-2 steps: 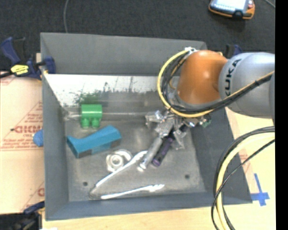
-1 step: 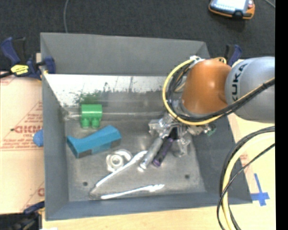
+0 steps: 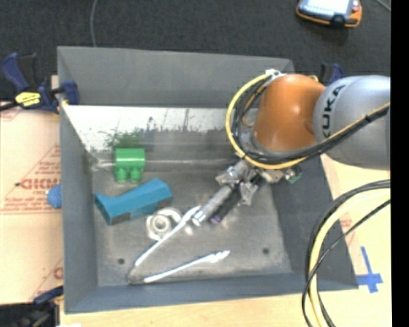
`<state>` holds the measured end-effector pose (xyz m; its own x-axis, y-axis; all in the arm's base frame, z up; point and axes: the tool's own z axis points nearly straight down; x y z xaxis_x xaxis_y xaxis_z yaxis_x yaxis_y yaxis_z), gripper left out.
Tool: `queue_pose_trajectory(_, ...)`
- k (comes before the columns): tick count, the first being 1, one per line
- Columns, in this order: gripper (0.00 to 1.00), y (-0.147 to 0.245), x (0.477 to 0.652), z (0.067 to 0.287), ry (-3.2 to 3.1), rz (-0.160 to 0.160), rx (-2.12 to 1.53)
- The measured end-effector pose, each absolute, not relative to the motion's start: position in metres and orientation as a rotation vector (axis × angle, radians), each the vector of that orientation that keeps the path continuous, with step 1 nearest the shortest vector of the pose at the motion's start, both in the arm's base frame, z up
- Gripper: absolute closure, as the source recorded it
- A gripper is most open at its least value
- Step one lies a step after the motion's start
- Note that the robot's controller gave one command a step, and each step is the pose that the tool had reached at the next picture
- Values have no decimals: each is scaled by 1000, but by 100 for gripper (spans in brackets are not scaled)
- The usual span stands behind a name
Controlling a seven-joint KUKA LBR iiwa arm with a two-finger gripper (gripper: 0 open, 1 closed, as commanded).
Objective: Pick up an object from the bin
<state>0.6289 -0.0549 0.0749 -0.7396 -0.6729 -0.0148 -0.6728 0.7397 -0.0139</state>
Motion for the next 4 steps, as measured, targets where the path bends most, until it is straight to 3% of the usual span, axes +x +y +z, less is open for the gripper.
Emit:
queue_pose_trajectory(2,100,-55,628,82,2913,-11,-1124)
queue_pose_trajectory(3,100,-55,626,105,2922,-3,-1126)
queue_pose_trajectory(4,100,-55,629,143,2913,-13,-1120)
